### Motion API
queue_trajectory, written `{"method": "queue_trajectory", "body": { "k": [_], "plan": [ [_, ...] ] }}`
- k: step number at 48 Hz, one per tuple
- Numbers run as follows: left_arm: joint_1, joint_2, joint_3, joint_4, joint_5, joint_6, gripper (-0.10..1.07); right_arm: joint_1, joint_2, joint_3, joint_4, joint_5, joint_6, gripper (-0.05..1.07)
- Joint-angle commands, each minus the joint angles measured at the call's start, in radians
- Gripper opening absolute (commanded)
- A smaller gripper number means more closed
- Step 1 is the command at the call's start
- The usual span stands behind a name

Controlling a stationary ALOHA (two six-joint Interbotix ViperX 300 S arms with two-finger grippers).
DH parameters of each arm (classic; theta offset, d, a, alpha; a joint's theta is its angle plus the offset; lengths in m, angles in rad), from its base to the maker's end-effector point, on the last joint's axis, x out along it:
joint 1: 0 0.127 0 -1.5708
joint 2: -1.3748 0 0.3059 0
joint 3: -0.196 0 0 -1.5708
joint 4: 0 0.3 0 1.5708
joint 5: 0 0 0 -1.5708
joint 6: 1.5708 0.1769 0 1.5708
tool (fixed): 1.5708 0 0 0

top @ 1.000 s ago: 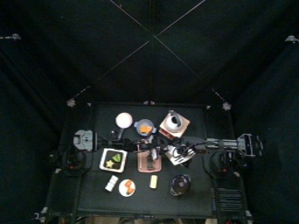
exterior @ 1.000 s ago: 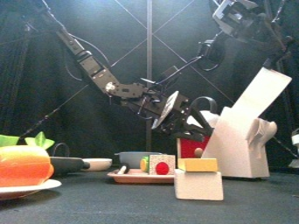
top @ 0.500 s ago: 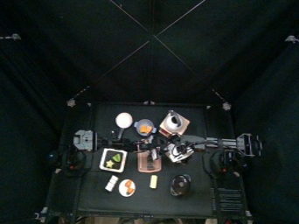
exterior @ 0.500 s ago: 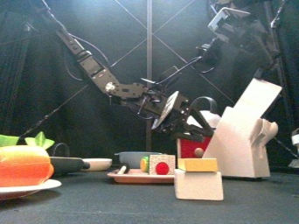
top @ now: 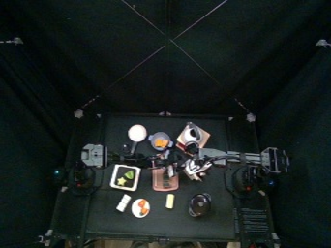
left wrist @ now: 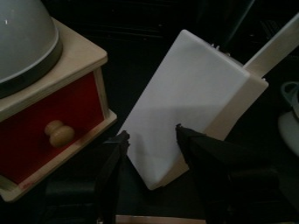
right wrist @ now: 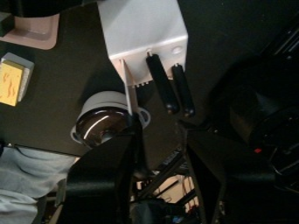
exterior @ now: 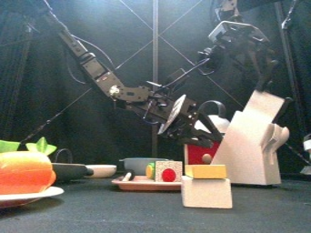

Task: Place cleaver back in holder

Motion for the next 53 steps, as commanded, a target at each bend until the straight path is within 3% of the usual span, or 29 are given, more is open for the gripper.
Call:
{"method": "queue_trajectory", "body": {
  "k": [1, 18, 34, 43, 53],
  "plan": [
    [-0.002, -0.037, -0.021, 0.005, -0.006, 0.002, 0.85, -0.002, -0.014, -0.021, -0.017, -0.008, 0.003, 0.8],
    [-0.002, -0.041, -0.015, 0.005, -0.005, 0.0, 0.85, -0.006, -0.037, -0.023, -0.054, -0.009, 0.005, 0.82],
    [0.0, -0.129, 0.061, 0.005, -0.005, 0.002, 0.85, -0.005, -0.201, 0.078, -0.133, -0.055, 0.009, 0.81],
    [-0.005, -0.218, 0.146, 0.005, -0.005, -0.002, 0.85, -0.003, -0.296, 0.179, -0.229, -0.238, 0.011, 0.81],
    [-0.031, -0.341, 0.239, -0.008, -0.005, -0.003, 0.85, -0.006, -0.391, 0.353, -0.339, -0.568, 0.014, 0.81]
  ]
}}
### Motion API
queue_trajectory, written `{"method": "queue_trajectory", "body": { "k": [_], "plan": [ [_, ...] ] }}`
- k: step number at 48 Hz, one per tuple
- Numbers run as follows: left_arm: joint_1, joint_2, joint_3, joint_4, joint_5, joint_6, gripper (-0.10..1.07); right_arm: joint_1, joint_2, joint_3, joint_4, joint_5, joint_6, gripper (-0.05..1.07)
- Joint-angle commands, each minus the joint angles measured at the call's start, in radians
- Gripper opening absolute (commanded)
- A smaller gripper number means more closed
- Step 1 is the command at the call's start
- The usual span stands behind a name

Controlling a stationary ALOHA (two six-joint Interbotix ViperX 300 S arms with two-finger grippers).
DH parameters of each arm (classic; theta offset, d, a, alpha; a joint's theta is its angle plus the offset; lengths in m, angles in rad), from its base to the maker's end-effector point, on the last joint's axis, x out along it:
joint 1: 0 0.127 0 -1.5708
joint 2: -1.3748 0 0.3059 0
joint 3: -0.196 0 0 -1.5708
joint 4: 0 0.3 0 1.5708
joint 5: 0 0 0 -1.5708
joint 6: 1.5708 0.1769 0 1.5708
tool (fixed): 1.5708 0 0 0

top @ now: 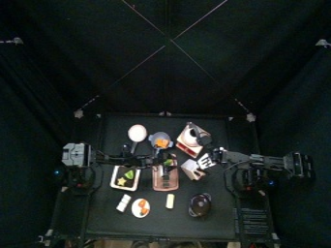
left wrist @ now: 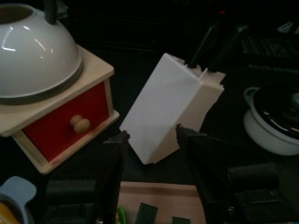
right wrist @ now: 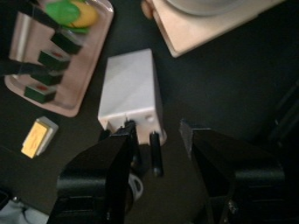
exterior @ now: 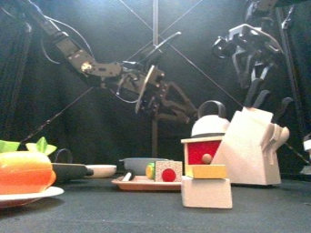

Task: Place cleaver back in holder

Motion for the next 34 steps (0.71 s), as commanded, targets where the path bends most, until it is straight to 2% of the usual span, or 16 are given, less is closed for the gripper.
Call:
{"method": "queue_trajectory", "body": {
  "k": [1, 9, 16, 22, 34],
  "plan": [
    [-0.018, -0.087, 0.023, -0.012, -0.003, -0.003, 0.85, -0.006, -0.054, 0.067, -0.052, -0.175, 0.002, 0.81],
    [-0.034, -0.156, 0.095, -0.097, 0.035, -0.003, 0.85, -0.006, -0.124, 0.149, -0.127, -0.321, 0.006, 0.81],
    [-0.034, -0.195, 0.135, -0.215, 0.13, -0.003, 0.85, -0.006, -0.17, 0.207, -0.183, -0.43, 0.009, 0.81],
    [-0.026, -0.21, 0.158, -0.304, 0.212, -0.002, 0.85, -0.006, -0.173, 0.241, -0.212, -0.518, 0.009, 0.81],
    [0.021, -0.229, 0.164, -0.38, 0.382, -0.003, 0.85, -0.017, -0.172, 0.296, -0.235, -0.588, 0.009, 0.81]
  ]
}}
